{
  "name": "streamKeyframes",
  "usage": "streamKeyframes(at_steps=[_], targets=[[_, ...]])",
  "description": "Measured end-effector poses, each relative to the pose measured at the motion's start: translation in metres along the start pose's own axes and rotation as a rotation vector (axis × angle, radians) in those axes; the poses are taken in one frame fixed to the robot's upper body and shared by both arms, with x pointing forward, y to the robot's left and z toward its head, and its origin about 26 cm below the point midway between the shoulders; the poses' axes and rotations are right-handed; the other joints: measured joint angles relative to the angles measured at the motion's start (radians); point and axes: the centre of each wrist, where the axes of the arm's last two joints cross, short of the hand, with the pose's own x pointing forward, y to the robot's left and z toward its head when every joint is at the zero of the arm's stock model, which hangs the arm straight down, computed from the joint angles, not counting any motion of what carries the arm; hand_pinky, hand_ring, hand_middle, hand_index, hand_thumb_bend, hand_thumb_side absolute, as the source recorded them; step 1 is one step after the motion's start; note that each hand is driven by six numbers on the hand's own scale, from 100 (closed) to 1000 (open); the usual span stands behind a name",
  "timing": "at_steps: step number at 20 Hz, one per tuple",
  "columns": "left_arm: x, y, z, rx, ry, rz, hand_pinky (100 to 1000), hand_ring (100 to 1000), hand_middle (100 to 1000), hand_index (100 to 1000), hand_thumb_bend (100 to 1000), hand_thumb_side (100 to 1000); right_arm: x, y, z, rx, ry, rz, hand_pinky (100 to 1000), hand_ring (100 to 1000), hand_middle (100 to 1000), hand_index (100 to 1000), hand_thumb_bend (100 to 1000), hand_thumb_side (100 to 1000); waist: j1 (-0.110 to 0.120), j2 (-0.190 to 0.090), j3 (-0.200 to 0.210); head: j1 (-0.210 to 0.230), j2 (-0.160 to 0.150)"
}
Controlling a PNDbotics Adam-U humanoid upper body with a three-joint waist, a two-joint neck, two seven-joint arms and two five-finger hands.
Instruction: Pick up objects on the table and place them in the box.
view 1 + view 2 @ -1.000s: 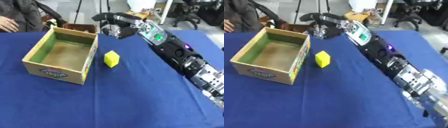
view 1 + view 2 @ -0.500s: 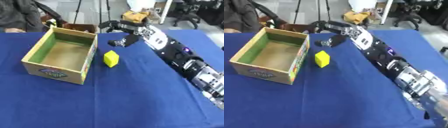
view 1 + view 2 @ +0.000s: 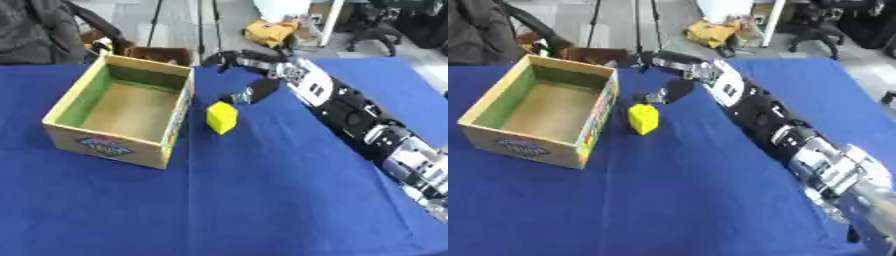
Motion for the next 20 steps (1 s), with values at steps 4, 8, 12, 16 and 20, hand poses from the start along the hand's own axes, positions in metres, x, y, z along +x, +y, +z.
streamKeyframes(at_steps=[4, 8, 12, 16, 20], targets=[[0.0, 0.0, 0.0, 0.0, -0.001, 0.0, 538, 613, 577, 682, 357, 992, 0.001, 0.006, -0.003, 0.017, 0.011, 0.032, 848, 990, 922, 947, 320, 570, 0.005, 0.003, -0.003, -0.001, -0.007], [0.001, 0.0, 0.0, -0.002, -0.004, 0.0, 537, 612, 575, 681, 358, 993, 0.0, 0.013, -0.003, 0.034, 0.029, 0.06, 843, 995, 919, 947, 311, 570, 0.007, 0.009, -0.003, -0.001, -0.008], [0.001, -0.002, 0.0, -0.003, -0.01, 0.006, 536, 611, 574, 681, 358, 993, -0.001, 0.021, -0.003, 0.051, 0.044, 0.089, 843, 998, 918, 947, 312, 571, 0.008, 0.016, -0.003, -0.001, -0.008], [0.001, -0.002, 0.0, -0.003, -0.011, 0.006, 535, 611, 574, 681, 359, 994, 0.0, 0.026, -0.006, 0.068, 0.047, 0.123, 843, 997, 916, 947, 308, 565, 0.01, 0.02, -0.005, -0.001, -0.008], [0.001, -0.002, 0.0, -0.003, -0.011, 0.006, 535, 610, 573, 680, 360, 994, 0.001, 0.031, -0.009, 0.088, 0.044, 0.159, 841, 992, 914, 947, 309, 556, 0.01, 0.022, -0.009, 0.0, -0.008]])
